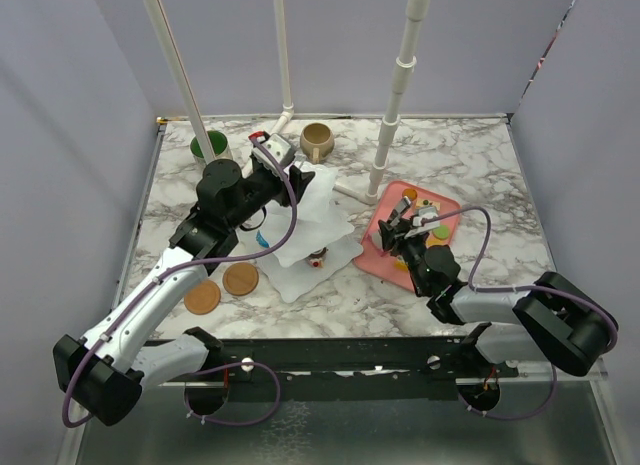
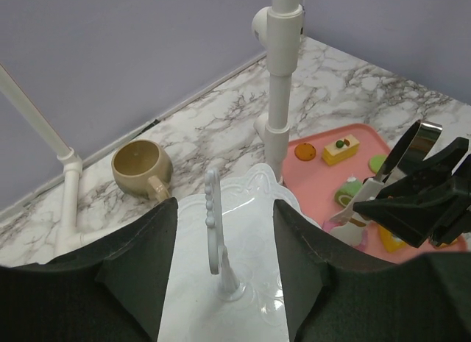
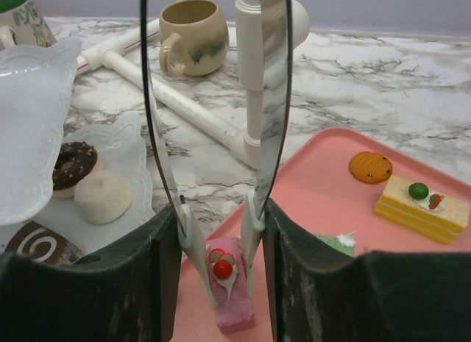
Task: Serve the afternoon tea
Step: Pick up the desert from the tray, then place the desert on the desert table.
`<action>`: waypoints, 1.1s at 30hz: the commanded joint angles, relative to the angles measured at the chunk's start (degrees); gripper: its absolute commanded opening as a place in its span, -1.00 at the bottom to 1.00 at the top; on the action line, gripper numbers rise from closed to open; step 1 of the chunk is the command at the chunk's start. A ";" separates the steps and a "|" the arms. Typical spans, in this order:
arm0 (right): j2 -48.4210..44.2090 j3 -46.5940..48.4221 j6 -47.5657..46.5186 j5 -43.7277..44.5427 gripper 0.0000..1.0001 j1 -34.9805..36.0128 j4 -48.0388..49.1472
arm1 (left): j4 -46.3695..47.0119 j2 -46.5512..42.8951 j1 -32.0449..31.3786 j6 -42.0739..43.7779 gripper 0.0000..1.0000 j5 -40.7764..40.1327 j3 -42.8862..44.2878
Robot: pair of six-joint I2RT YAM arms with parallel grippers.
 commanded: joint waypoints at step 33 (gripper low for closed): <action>-1.98 8.15 10.18 -14.64 -0.71 3.51 -4.51 | -1.74 -0.96 -0.09 1.53 0.10 0.00 0.58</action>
